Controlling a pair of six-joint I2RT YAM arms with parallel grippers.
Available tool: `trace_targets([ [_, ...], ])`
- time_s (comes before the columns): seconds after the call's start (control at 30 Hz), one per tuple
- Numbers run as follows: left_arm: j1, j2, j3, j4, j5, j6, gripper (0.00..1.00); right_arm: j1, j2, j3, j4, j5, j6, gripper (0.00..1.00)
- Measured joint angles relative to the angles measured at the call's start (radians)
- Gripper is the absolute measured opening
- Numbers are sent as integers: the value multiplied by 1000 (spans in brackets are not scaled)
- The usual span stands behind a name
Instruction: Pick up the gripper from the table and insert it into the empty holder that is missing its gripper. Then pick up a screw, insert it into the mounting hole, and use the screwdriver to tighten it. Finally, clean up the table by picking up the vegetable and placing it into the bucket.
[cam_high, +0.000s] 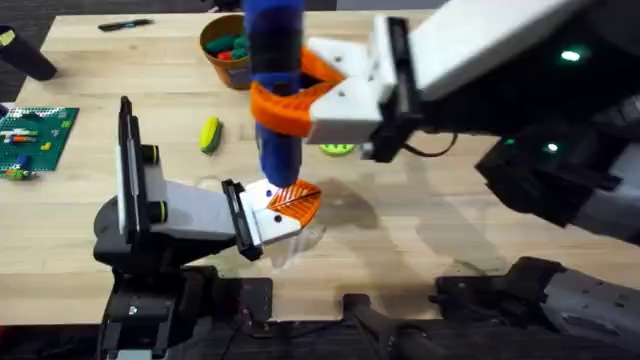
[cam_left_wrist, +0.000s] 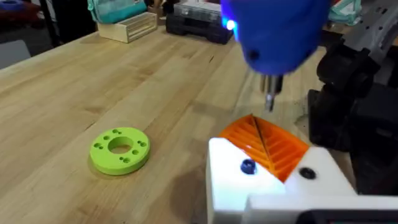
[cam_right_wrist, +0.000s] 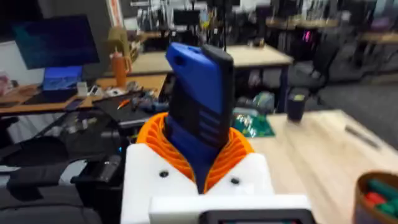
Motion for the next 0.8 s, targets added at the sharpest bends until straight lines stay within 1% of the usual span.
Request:
trace_targets([
  [0.2, 0, 0, 0, 0, 0, 0, 14, 18, 88, 53, -42, 4, -14, 8],
  [0.5, 0, 0, 0, 0, 0, 0, 14, 42, 88, 55, 3, -21, -58, 8],
  [0.8, 0, 0, 0, 0, 0, 0, 14, 50, 88, 55, -1, -55, -123, 8],
])
